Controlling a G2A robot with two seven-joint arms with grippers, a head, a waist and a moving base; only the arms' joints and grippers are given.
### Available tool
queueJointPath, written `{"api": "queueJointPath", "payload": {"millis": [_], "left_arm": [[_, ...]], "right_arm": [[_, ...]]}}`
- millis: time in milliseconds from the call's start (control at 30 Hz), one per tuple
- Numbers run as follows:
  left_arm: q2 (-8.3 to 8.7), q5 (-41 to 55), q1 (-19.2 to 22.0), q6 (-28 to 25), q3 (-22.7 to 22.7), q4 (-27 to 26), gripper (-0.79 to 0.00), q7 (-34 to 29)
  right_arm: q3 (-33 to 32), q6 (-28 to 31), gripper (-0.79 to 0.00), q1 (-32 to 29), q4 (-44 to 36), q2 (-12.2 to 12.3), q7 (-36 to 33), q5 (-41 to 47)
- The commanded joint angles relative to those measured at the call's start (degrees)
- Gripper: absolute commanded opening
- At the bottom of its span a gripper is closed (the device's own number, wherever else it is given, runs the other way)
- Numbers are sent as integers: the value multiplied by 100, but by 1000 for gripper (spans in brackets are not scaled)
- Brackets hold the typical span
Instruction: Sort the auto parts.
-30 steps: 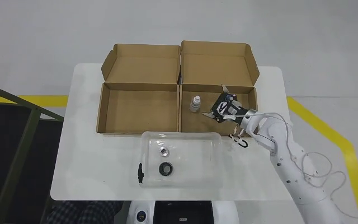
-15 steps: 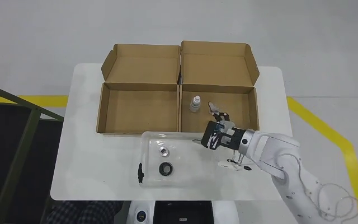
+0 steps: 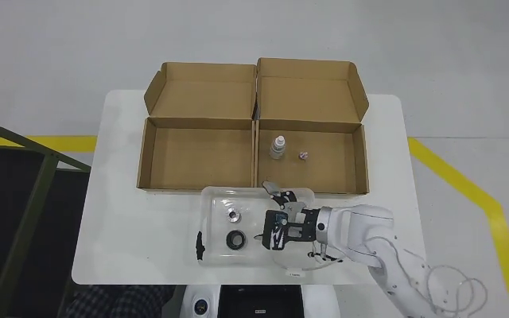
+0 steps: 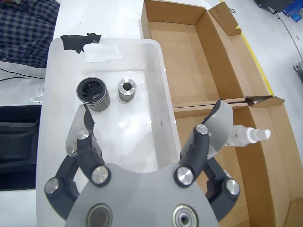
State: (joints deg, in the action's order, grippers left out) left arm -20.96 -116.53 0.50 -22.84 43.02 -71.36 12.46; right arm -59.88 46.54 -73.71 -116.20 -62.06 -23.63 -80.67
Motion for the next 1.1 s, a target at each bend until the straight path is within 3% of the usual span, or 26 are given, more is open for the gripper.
{"api": "queueJointPath", "payload": {"millis": [0, 267, 400, 667, 1067], "left_arm": [[0, 0, 0, 0, 0, 0, 0, 0], [0, 0, 0, 0, 0, 0, 0, 0], [0, 0, 0, 0, 0, 0, 0, 0], [0, 0, 0, 0, 0, 0, 0, 0], [0, 0, 0, 0, 0, 0, 0, 0]], "right_arm": [[110, 39, -46, 52, 91, -12, -22, 11], [540, 223, -71, 230, 477, -60, -118, 0], [722, 248, -151, 332, 667, -90, -131, -11], [1115, 334, -169, 656, 1033, -180, -154, 24], [1460, 483, -289, 945, 1320, -262, 7, 11]]}}
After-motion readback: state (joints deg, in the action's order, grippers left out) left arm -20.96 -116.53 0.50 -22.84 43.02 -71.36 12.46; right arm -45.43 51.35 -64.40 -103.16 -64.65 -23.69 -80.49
